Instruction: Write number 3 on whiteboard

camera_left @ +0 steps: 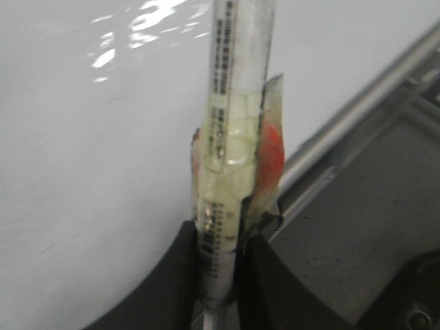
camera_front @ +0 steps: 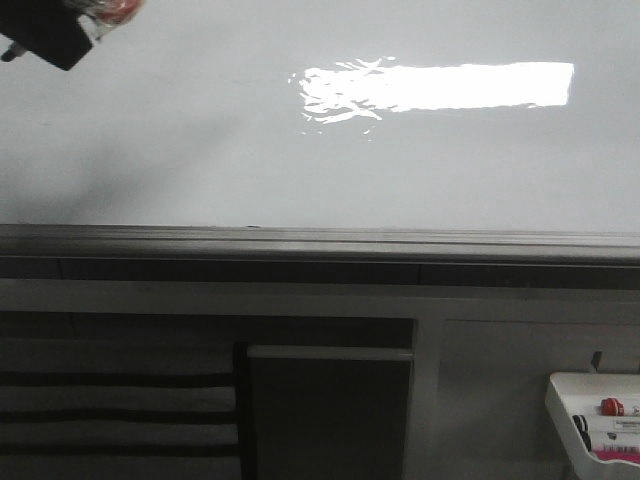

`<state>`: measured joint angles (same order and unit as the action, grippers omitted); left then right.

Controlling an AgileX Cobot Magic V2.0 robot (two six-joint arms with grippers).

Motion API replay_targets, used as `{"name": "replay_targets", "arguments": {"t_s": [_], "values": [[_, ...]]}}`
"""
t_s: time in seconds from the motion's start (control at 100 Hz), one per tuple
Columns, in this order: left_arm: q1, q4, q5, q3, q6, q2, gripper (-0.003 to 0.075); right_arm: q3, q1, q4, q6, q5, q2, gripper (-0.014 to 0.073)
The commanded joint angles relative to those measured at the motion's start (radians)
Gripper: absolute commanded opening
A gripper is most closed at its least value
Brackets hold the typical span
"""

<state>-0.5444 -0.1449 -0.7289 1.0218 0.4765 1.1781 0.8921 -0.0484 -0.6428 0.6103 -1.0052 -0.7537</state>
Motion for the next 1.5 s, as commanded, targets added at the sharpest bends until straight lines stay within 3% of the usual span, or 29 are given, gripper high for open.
{"name": "replay_targets", "arguments": {"t_s": [0.0, 0.13, 0.26, 0.56, 0.88, 1.189, 1.489], "values": [[-0.036, -0.172, -0.053, 0.063, 0.19, -0.026, -0.0019, 0.078, -0.001, -0.156, 0.183, -0.086, -0.092, 0.0617], [-0.056, -0.26, -0.193, 0.094, 0.32, -0.022, -0.0019, 0.156, 0.023, -0.211, 0.307, -0.2, -0.21, 0.0571], [-0.086, -0.264, -0.215, 0.101, 0.364, 0.0, -0.0019, 0.222, 0.158, -0.2, 0.43, -0.205, -0.31, 0.052], [-0.187, -0.265, -0.208, 0.101, 0.416, 0.052, -0.0019, 0.301, 0.474, -0.126, 0.578, -0.08, -0.477, 0.0513], [-0.199, -0.265, -0.207, 0.101, 0.417, 0.054, -0.0019, 0.302, 0.594, -0.126, 0.602, 0.054, -0.549, 0.0505], [-0.199, -0.265, -0.186, 0.101, 0.417, 0.054, -0.0019, 0.304, 0.595, -0.13, 0.602, 0.042, -0.553, 0.0185], [-0.199, -0.263, -0.173, 0.101, 0.417, 0.054, -0.0019, 0.304, 0.595, -0.13, 0.602, 0.028, -0.553, 0.0024]]}}
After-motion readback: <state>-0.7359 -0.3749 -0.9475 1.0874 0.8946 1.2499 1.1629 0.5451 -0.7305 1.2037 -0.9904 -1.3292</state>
